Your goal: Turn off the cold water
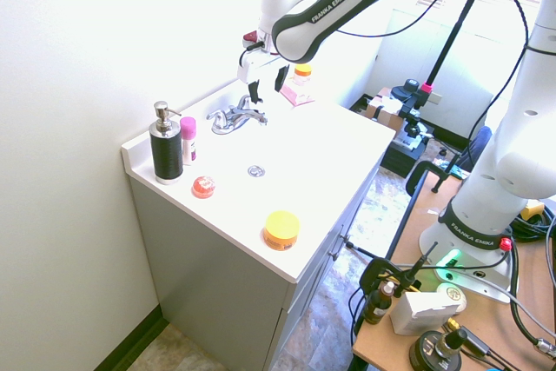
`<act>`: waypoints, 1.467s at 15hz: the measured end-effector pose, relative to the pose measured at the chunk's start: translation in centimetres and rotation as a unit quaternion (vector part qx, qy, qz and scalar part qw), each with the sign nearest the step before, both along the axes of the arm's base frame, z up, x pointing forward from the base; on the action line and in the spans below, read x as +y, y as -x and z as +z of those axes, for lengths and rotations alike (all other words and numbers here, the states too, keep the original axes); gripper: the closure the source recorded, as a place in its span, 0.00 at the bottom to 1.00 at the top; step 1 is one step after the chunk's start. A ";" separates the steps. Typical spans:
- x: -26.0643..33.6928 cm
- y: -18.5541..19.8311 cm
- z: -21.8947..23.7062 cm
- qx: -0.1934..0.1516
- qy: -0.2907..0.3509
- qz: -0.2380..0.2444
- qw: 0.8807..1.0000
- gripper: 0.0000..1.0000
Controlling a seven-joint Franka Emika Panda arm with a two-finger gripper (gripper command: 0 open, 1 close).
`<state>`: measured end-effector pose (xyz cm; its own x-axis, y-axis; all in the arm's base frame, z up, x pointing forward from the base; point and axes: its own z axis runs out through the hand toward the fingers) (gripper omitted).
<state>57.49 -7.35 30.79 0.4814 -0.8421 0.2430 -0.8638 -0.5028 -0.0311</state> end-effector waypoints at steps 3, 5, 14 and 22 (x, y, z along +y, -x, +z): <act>-0.4 0.1 -0.2 0.001 0.005 -0.007 1.000 0.00; -1.0 -0.1 -0.3 0.001 0.009 -0.011 1.000 0.00; -3.3 -3.0 -0.4 0.001 0.028 -0.026 0.999 0.00; 1.1 3.0 4.6 -0.001 -0.032 0.001 0.999 0.00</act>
<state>54.44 -6.24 35.36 0.4821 -0.8555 0.1890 -0.8631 -0.5008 -0.0654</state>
